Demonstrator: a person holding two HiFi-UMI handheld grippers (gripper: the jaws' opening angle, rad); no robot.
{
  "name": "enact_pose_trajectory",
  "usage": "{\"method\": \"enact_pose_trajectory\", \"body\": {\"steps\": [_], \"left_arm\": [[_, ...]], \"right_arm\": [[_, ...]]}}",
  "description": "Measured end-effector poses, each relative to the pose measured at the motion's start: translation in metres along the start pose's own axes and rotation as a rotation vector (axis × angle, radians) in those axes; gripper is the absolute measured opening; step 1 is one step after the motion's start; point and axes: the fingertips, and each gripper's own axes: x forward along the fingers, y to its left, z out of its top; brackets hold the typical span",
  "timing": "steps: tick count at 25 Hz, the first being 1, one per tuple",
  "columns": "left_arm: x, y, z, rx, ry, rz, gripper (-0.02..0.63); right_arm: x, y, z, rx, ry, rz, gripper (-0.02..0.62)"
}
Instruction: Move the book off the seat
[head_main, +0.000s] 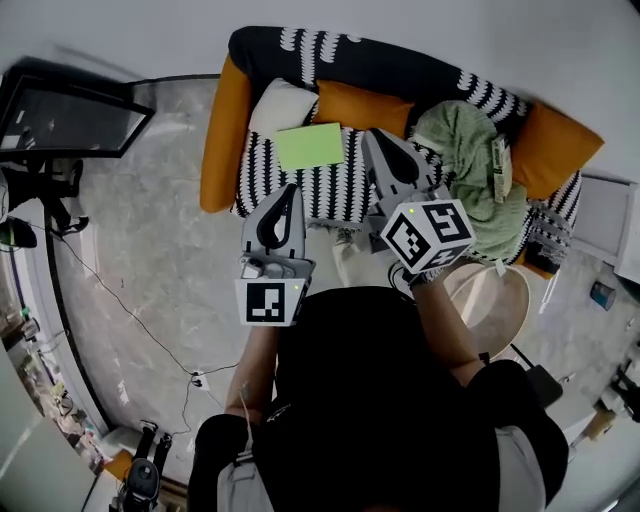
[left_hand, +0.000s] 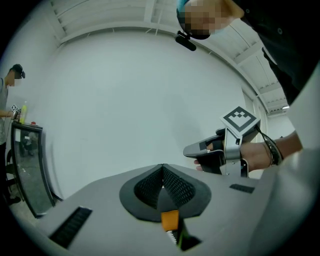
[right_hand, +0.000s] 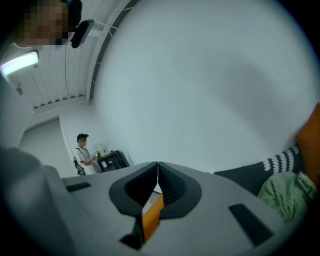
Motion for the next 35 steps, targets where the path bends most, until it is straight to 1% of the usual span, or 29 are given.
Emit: {"method": "enact_pose_trajectory", "body": {"steps": [3,6,9,11,13,17,22,25,29,31,35], "left_arm": [[0.013,0.021,-0.009,-0.017,0.015,0.013,0.011],[0.026,0.039,-0.020,-0.021,0.029,0.021,0.011],[0.040,0.054,-0.032,-0.028,0.044,0.020,0.010],[0.048,0.063,-0.044,-0.043,0.060,0.018,0.011],[0.059,0.073,-0.059,-0.045,0.077,0.017,0.011],[0.079,0.092,-0.089,-0.047,0.112,0.019,0.011],[0.102,0.109,-0.124,-0.032,0.139,0.004,0.011],[0.114,0.118,-0.151,-0.046,0.165,0.000,0.010],[0.128,0.127,-0.187,-0.053,0.180,-0.019,0.011],[0.134,0.134,-0.206,-0.056,0.195,-0.015,0.011],[0.143,0.147,-0.241,-0.083,0.215,-0.002,0.011]], "right_arm": [[0.022,-0.016,-0.004,-0.008,0.023,-0.044,0.015],[0.040,-0.025,-0.007,-0.020,0.032,-0.045,0.015],[0.055,-0.033,-0.022,-0.037,0.058,-0.035,0.015],[0.062,-0.039,-0.041,-0.033,0.089,-0.025,0.015],[0.069,-0.045,-0.062,-0.005,0.109,-0.009,0.015],[0.077,-0.050,-0.101,0.035,0.118,0.076,0.015],[0.088,-0.064,-0.130,0.037,0.145,0.116,0.015],[0.097,-0.073,-0.148,0.014,0.167,0.143,0.015],[0.109,-0.093,-0.180,-0.006,0.210,0.131,0.015],[0.117,-0.103,-0.201,-0.008,0.240,0.123,0.017],[0.131,-0.116,-0.244,0.026,0.287,0.123,0.017]]}}
